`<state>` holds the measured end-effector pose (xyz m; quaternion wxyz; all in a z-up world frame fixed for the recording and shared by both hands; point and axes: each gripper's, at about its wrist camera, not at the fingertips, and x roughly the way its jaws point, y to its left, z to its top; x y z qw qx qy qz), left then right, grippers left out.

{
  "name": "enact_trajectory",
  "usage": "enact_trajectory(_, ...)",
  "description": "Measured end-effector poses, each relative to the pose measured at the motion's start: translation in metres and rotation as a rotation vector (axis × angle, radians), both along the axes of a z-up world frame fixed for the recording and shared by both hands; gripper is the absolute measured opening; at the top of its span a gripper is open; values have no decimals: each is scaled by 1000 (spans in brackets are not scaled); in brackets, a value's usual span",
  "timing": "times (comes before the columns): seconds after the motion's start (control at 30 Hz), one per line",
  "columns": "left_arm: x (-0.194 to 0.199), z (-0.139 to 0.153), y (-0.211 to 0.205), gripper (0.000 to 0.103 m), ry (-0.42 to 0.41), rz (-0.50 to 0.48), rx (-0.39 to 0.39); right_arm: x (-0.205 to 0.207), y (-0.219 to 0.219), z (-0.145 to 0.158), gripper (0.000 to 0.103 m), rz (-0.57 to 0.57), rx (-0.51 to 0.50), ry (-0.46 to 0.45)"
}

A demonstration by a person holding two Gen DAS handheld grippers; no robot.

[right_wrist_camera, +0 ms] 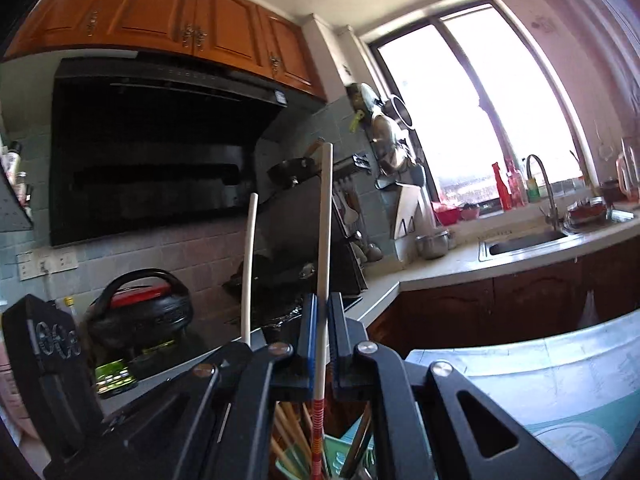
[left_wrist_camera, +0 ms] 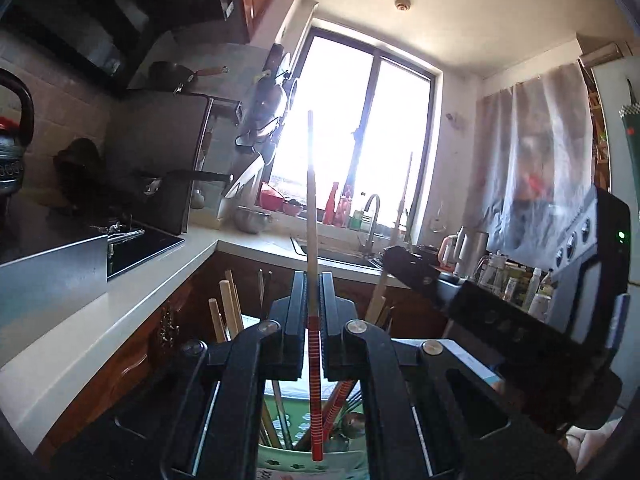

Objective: Organize utensils
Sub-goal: 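Carry both chopsticks to the green holder and lower them in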

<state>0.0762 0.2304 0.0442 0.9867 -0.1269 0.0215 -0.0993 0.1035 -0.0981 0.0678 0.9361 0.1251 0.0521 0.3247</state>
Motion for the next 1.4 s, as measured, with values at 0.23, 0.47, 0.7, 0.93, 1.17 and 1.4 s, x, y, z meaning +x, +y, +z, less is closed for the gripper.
enact_trajectory(0.23, 21, -26, 0, 3, 20, -14, 31, 13, 20, -18, 5, -33, -22, -32)
enact_trajectory(0.47, 33, -72, 4, 3, 166, -59, 26, 4, 32, -50, 5, 33, -147, 11)
enact_trajectory(0.7, 43, -99, 14, 3, 236, -72, -13, -2, 40, -85, 4, 107, -315, 121)
enact_trajectory(0.93, 35, -94, 1, 3, 216, -97, 19, -2, 39, -87, 4, 124, -328, 187)
enact_trajectory(1.17, 20, -85, 5, 3, 224, -106, -61, 4, 21, -73, 24, 197, -229, 320)
enact_trajectory(1.4, 6, -77, 20, 3, 309, -67, -92, 45, 13, -70, 32, 313, -41, 650)
